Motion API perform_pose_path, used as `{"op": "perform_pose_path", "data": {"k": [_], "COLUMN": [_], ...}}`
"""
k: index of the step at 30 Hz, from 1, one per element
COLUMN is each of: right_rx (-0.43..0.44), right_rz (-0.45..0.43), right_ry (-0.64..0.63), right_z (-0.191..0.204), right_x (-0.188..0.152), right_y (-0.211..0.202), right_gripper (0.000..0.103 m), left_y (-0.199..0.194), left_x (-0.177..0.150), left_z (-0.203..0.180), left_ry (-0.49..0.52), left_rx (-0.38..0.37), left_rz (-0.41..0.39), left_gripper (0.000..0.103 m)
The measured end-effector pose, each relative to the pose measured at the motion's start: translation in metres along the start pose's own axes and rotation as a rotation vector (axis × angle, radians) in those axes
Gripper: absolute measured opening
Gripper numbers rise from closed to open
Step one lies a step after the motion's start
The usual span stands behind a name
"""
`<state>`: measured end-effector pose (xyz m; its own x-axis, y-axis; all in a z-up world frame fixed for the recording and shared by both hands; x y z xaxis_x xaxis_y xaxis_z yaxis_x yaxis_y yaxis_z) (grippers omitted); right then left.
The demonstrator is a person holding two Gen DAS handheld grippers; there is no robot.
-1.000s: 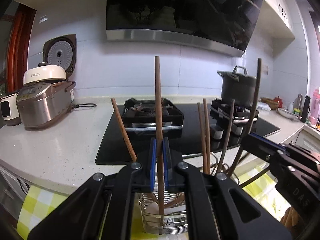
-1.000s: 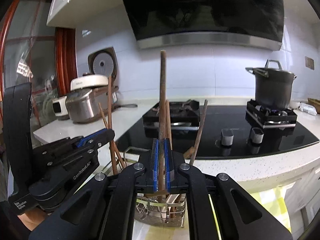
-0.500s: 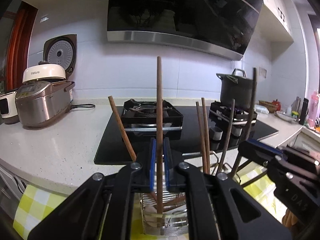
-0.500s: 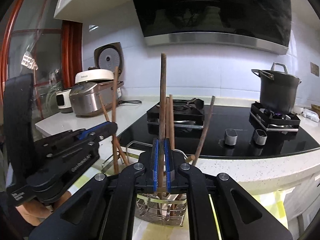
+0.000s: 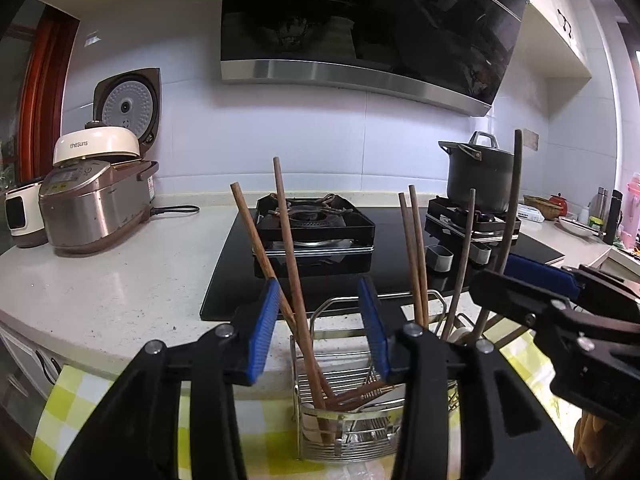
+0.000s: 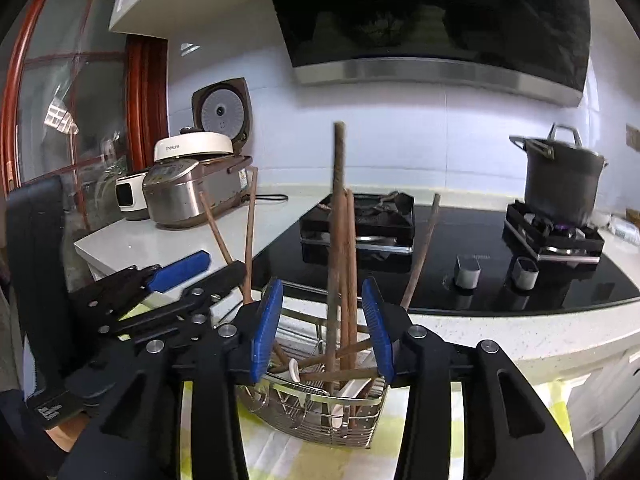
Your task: Organize utensils
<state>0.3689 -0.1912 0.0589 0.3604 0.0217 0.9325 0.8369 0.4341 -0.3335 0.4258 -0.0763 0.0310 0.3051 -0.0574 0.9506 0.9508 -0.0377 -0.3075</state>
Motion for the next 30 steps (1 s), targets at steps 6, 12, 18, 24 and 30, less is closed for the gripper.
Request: {"op": "perform_pose_path", "data": {"k": [6, 12, 18, 24, 30], "right_rx": [-0.006, -0.039, -0.032, 0.007, -0.026], "right_rz": [0.008, 0.026, 0.009, 0.079, 0.064], "right_ry": [0.011, 0.012, 0.076, 0.127, 0.110], "right_z": [-0.008, -0.010, -0.017, -0.016, -0.010], "right_x": [0.003, -0.001, 0.008, 0.004, 0.003], "right_y": [0.001, 0.005, 0.012, 0.021, 0.009], "right_gripper": [0.006, 0.007, 0.006, 0.007, 0.031], "left_y": [-0.002, -0.001, 0.001, -0.001, -0.007], "left_x": [0.001, -0.001, -0.006, -0.004, -0.004], "left_z": [-0.005, -0.009, -0.011, -0.005, 0.002], "left_ry": [0.019, 0.031, 0.047, 0.031, 0.002], "left_rx": [-0.002, -0.006, -0.041, -0.028, -0.014], "left_rz": [-0.005, 0.004, 0.040, 0.026, 0.023], "left_gripper": [0.038, 0.031, 0.005, 0.005, 0.024]}}
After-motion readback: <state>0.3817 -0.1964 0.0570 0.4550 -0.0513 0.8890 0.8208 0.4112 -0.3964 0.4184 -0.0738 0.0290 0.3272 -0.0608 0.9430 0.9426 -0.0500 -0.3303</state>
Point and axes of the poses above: each gripper's, at about its wrist camera, not at the fingertips, and y roughly the way its jaws point, z to its left, x to its top, the point moved 6 cm from there along y, roughly the way its jaws point, and after that the axes turned 14 degrees about x, right-handed, at the moved point
